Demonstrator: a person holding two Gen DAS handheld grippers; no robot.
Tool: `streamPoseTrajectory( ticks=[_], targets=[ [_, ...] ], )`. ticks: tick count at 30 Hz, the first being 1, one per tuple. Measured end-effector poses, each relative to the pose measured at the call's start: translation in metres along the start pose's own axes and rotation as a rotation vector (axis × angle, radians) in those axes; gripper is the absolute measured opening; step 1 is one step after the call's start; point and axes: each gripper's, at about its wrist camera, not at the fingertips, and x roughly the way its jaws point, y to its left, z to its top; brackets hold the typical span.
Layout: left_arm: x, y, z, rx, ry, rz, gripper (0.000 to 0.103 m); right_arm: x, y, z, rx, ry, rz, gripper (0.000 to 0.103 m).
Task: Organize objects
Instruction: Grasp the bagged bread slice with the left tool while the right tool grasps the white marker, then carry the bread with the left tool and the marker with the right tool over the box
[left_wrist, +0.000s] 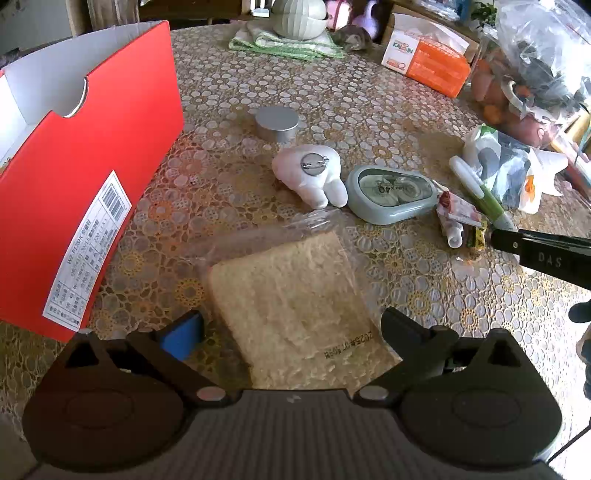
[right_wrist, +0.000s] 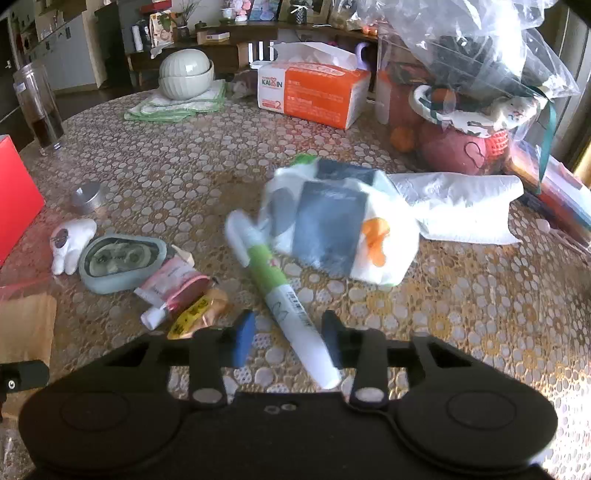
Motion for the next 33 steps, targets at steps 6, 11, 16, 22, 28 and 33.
streamPoseTrajectory(
  ticks=[6,11,16,22,28,33],
  targets=[
    [-0.011,0.006,-0.002,0.027,-0.032,-0.056,0.084,-0.016,0.007,-0.008,0.055,0.001,0.009,0.017],
    [-0.017,0.017,-0.003,0.027,-0.050,-0.084,0.080,-0.040,0.017,-0.017,0.111,-0.018,0.049,0.016],
    [-0.028,0.028,-0.005,0.018,-0.058,-0.115,0.080,-0.064,0.024,-0.028,0.157,-0.022,0.065,0.016],
    [-0.053,0.034,-0.009,0.049,-0.082,-0.169,0.080,-0.101,0.029,-0.034,0.195,-0.077,0.059,0.016],
    [-0.080,0.046,-0.005,0.063,-0.087,-0.229,0.080,-0.135,0.037,-0.037,0.221,-0.116,0.073,0.016],
    [-0.106,0.061,0.000,0.093,-0.109,-0.247,0.080,-0.157,0.050,-0.033,0.195,-0.153,0.070,0.016]
  ],
)
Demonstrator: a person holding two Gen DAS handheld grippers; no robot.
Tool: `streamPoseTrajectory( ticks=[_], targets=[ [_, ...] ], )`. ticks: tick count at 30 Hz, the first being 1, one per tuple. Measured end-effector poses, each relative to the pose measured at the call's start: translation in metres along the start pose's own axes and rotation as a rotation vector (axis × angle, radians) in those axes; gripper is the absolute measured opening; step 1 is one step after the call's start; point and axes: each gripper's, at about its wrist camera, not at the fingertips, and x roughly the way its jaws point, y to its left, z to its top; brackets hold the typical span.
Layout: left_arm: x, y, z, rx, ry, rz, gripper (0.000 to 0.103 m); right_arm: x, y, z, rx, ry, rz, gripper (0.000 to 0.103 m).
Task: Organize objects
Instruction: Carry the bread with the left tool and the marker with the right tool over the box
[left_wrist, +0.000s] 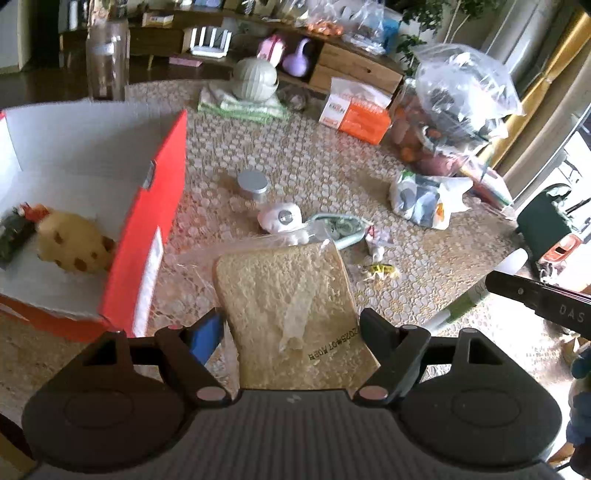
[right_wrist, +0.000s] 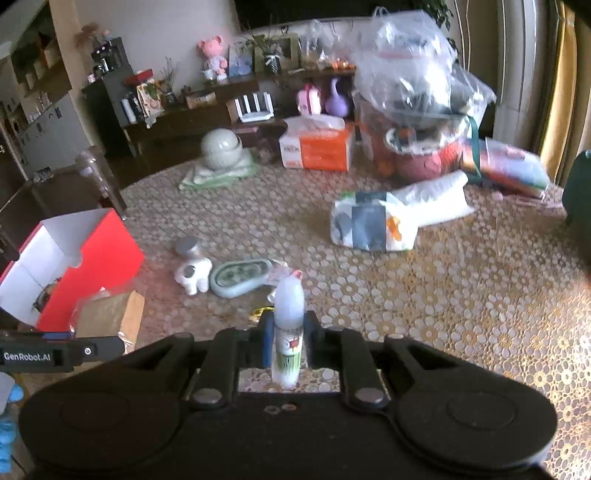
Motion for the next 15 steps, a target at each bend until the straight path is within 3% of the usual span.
streamPoseTrajectory(
  ticks=[8,15],
  targets=[
    [-0.044,0.023,0.014,0.046,-0.047,0.006,0.080,-0.030,0.040,0.016,-0.051,-0.062,0.055,0.016],
    [-0.076,0.056,0.029,0.069,-0.103,0.065,0.080,-0.037,0.098,0.041,-0.139,-0.103,0.124,0.016]
  ],
)
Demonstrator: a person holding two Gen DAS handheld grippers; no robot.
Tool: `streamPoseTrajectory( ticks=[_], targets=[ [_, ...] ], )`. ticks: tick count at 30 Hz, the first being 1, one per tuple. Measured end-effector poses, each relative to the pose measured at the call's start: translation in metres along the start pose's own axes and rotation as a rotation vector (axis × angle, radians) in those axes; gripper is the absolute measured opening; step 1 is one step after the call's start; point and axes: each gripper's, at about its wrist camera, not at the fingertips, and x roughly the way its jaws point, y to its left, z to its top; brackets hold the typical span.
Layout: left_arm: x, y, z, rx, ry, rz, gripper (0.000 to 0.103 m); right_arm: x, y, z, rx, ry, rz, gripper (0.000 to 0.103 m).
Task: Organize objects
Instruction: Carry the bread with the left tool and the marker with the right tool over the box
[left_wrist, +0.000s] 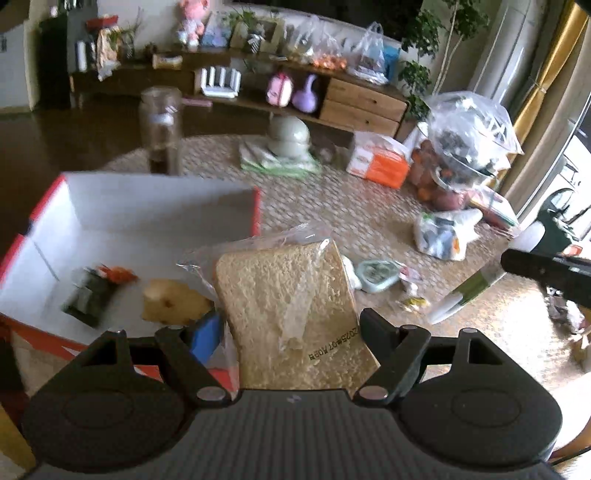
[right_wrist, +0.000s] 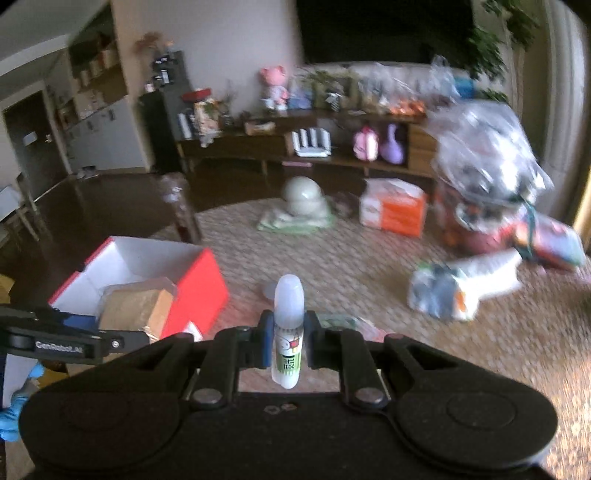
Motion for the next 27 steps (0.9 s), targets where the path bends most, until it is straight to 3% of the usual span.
streamPoseTrajectory(
  ticks=[9,17,23,27],
  targets=[
    [-0.028,0.058,0.024,0.015,-0.054,0.106,0.080,0.024,0.081,0.039,-0.100,-0.025,0.114,0.016],
    [-0.024,0.113,0.033,0.006,-0.038,0.204,0.080,0.064,0.145,0.046,-0.186,0.016,0.189,0.016],
    [-0.006,0.146,0.031,0.013,0.017,0.245,0.080,0.104,0.180,0.043,-0.245,0.074,0.151,0.016],
    [0.012,0.159,0.029,0.024,0.054,0.229,0.080,0.127,0.189,0.039,-0.261,0.124,0.129,0.016]
  ],
)
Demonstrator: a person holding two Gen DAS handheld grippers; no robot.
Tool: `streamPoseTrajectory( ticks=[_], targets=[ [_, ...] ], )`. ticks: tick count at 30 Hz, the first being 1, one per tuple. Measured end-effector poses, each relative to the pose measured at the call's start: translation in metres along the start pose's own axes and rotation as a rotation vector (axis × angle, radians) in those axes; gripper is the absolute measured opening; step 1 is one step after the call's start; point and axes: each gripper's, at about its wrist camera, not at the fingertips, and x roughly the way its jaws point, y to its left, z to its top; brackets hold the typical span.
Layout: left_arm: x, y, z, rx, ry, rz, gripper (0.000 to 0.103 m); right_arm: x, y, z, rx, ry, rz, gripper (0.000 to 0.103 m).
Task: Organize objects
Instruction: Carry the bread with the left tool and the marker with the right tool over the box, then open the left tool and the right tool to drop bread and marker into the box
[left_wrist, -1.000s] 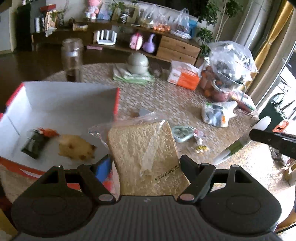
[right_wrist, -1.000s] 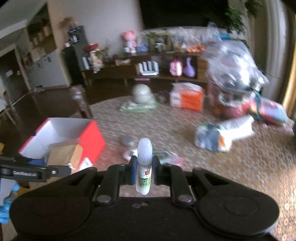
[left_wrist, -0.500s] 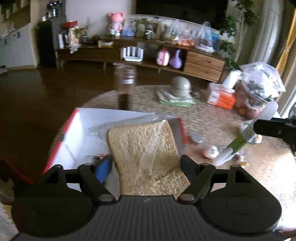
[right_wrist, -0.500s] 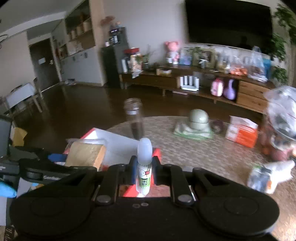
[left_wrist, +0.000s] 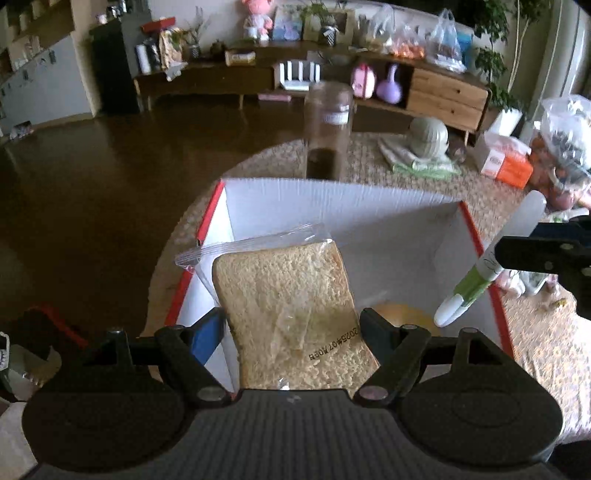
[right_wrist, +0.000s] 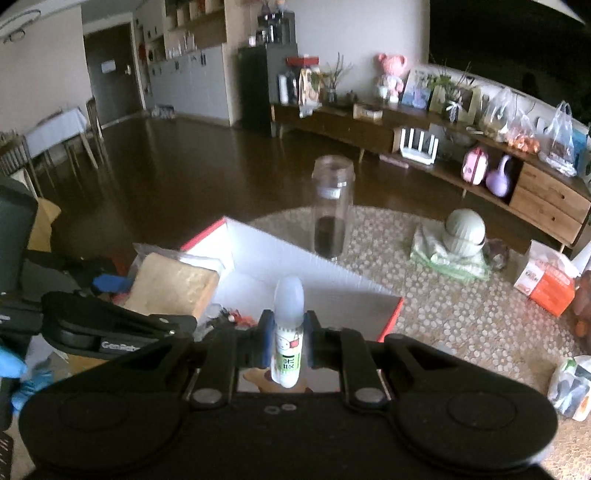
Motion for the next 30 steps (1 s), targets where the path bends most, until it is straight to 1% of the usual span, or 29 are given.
streamPoseTrajectory(
  ticks=[2,5,8,12,16,21,26,30],
  targets=[
    [0.009,0.001,0.000,0.005,0.007,-0.016,0.079,0.013,0.002,-0.002,-0.009,0.028,-0.004,0.016],
    [0.022,-0.002,0.001,0.025,0.013,-0.007,0.079,0.030,0.007,-0.006,-0.025,0.059,-0.017,0.016],
    [0.036,-0.003,0.003,0.028,0.033,-0.016,0.079,0.048,0.011,-0.008,-0.028,0.092,-0.030,0.016],
    [0.054,-0.006,0.003,0.039,0.057,-0.023,0.079,0.072,0.007,-0.014,0.007,0.142,-0.039,0.016],
    [0.071,-0.007,0.000,0.041,0.088,-0.026,0.079,0.088,0.004,-0.019,0.007,0.172,-0.044,0.016],
    [0.084,-0.005,-0.004,0.029,0.112,-0.026,0.079,0.099,-0.003,-0.024,0.025,0.193,-0.036,0.016],
    [0.084,-0.004,-0.004,0.016,0.105,-0.023,0.079,0.095,-0.004,-0.025,0.023,0.186,-0.036,0.018],
    [0.079,-0.004,-0.006,0.015,0.094,-0.016,0.079,0.083,-0.006,-0.026,0.038,0.187,0.010,0.022]
  ],
)
